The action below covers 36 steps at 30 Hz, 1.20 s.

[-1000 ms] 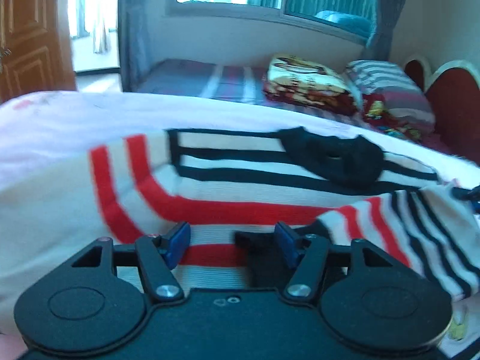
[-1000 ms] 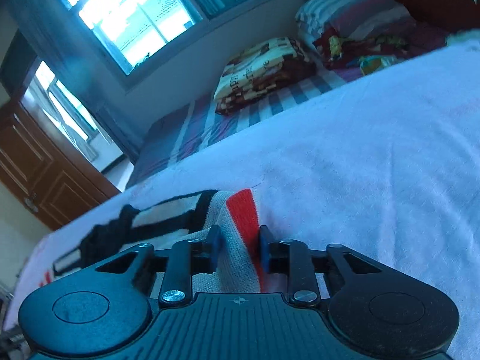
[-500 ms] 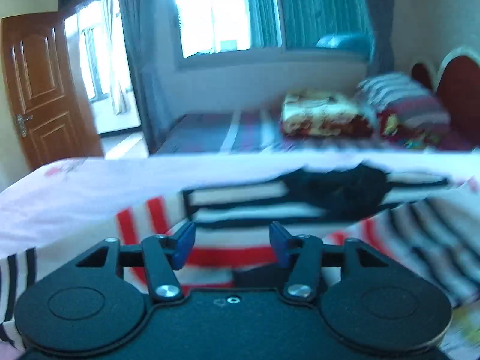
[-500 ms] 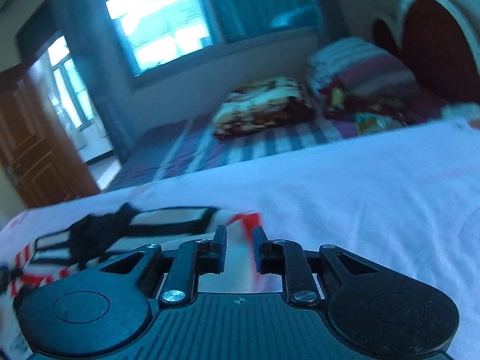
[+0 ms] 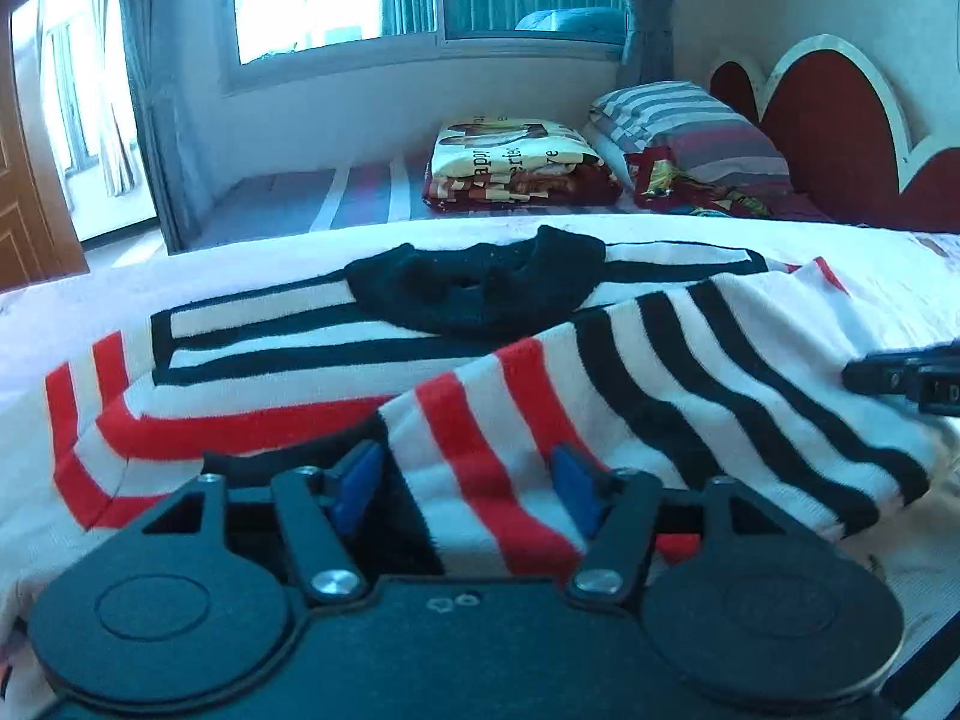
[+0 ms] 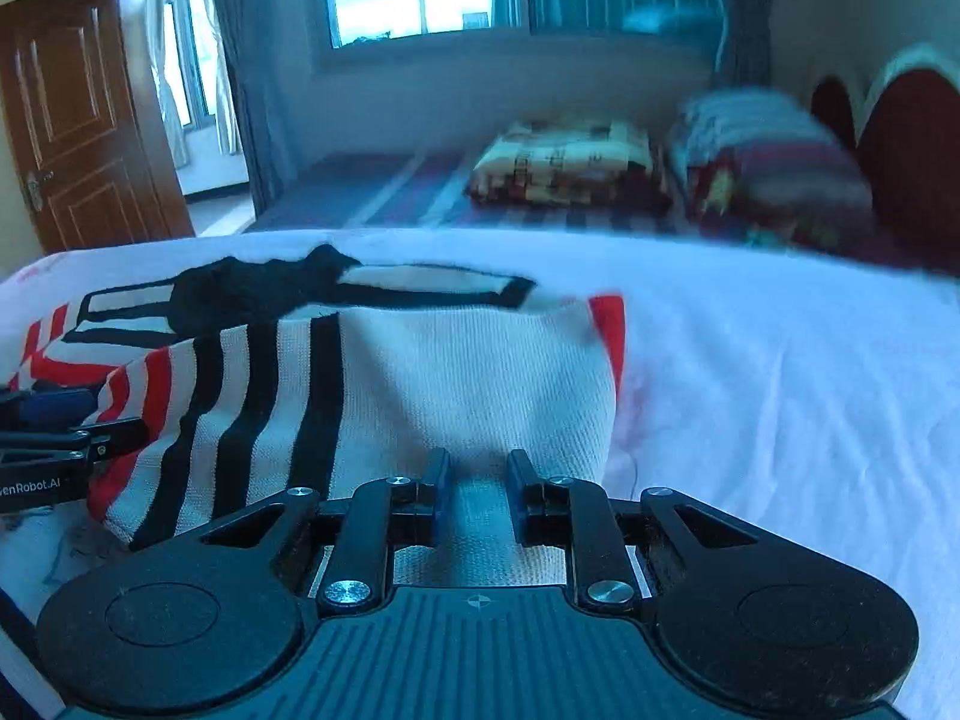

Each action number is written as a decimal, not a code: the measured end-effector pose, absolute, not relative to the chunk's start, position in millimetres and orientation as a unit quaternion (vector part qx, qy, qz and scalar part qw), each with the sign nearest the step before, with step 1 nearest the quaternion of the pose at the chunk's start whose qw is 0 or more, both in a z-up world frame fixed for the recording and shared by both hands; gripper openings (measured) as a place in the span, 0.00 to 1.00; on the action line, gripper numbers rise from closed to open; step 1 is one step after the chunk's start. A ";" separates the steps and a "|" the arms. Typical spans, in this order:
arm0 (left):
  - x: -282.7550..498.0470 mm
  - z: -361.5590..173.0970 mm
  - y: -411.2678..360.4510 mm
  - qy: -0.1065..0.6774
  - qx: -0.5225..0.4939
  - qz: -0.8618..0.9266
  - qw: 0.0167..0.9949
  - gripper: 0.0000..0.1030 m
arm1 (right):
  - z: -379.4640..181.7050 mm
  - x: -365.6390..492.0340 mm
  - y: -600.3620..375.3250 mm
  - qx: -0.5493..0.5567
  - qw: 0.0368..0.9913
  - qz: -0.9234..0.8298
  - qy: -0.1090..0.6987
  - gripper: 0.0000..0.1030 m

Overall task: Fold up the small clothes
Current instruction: 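Grasp the other black sleeve cuff with the left gripper and lift it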

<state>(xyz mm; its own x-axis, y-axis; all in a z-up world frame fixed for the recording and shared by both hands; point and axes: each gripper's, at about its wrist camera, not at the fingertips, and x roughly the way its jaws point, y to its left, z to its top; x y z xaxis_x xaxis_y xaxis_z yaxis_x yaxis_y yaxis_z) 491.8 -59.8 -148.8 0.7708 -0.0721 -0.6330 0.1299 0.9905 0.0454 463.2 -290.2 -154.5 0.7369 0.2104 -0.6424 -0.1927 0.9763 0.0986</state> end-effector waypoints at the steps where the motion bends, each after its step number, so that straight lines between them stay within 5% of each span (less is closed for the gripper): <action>1: 491.0 -140.6 -55.2 0.336 0.035 -0.052 0.940 0.52 | -147.3 460.5 -288.1 0.018 0.931 0.099 0.350 0.19; 7: 487.5 -146.9 -29.9 0.352 0.034 -0.060 0.933 0.65 | -150.3 443.8 -259.3 -0.001 0.919 0.118 0.376 0.23; 14: 397.8 -109.3 79.9 0.307 -0.073 0.021 0.949 0.62 | -133.3 423.9 -273.9 0.121 0.919 0.100 0.361 0.23; 16: 358.4 -103.1 134.3 0.286 -0.131 0.080 0.946 0.58 | -135.1 417.2 -274.9 0.150 0.913 0.098 0.365 0.23; 19: 308.4 -101.2 211.2 0.272 -0.195 0.192 0.923 0.36 | -131.4 400.2 -266.6 0.180 0.908 0.094 0.367 0.23; 30: 291.8 -144.6 353.8 0.219 -0.455 0.227 0.833 0.35 | -108.8 379.4 -226.3 0.214 0.898 0.050 0.380 0.23; 31: 296.4 -145.6 358.6 0.210 -0.458 0.228 0.833 0.28 | -107.6 379.9 -221.7 0.215 0.898 0.044 0.382 0.23; 32: 302.7 -144.9 362.5 0.204 -0.459 0.234 0.833 0.03 | -106.7 381.1 -218.5 0.217 0.897 0.041 0.383 0.23; 36: 324.8 -108.5 379.6 0.133 -0.467 0.198 0.852 0.05 | -93.9 378.5 -204.9 0.221 0.901 0.036 0.372 0.23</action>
